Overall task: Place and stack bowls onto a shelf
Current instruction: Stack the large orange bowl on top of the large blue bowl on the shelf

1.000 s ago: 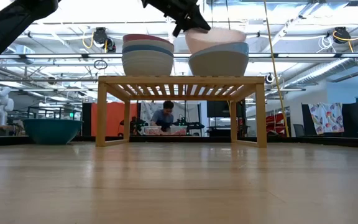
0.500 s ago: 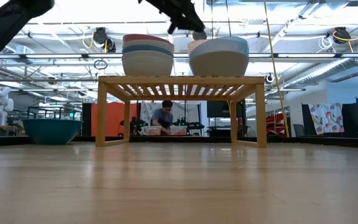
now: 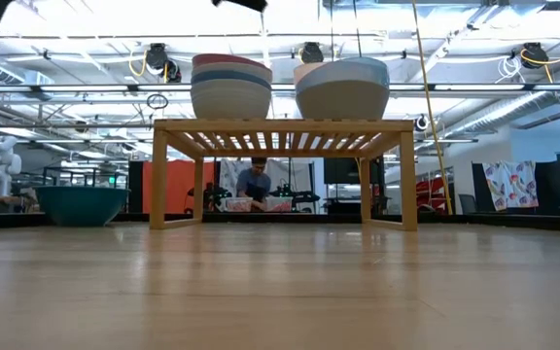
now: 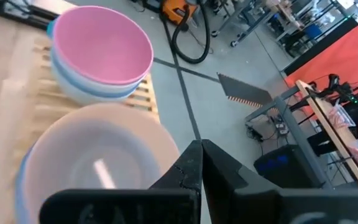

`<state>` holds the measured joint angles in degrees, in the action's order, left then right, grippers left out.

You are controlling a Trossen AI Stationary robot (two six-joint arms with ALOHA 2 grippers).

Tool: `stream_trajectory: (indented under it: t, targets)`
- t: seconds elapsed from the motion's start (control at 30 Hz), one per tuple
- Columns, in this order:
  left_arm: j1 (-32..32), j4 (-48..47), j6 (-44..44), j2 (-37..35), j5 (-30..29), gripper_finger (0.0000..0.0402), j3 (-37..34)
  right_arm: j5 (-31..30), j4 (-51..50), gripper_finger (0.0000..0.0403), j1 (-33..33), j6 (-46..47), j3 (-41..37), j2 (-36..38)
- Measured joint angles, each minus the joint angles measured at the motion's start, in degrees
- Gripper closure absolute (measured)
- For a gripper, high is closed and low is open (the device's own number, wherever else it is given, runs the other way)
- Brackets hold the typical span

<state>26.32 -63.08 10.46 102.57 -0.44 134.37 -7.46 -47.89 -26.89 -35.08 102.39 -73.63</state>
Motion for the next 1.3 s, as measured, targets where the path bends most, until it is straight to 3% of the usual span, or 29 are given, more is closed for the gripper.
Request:
stream_trajectory:
  t: [0.33, 0.67, 0.8, 1.03, 1.3]
  targets:
    - [-0.6, -11.9, -2.6, -6.7, -8.9, 0.0319, 0.0, 0.4, 26.3, 0.0403, -1.5, -3.2, -15.2, -3.9]
    - [-0.6, -15.6, -5.2, -8.5, -10.2, 0.0319, 0.0, 11.5, 41.4, 0.0403, -5.2, -4.7, -25.7, -7.1]
    - [-0.6, -17.4, -5.5, -8.5, -10.2, 0.0319, 0.0, 14.9, 43.4, 0.0403, -6.3, -3.0, -26.7, -9.6]
    - [-0.6, -18.3, -7.5, -8.5, -10.2, 0.0319, 0.0, 15.2, 43.3, 0.0403, -7.1, -3.1, -26.8, -12.7]
    - [-0.6, -18.3, -7.8, -8.5, -10.2, 0.0319, 0.0, 15.0, 43.5, 0.0403, -7.3, -5.1, -26.0, -8.4]
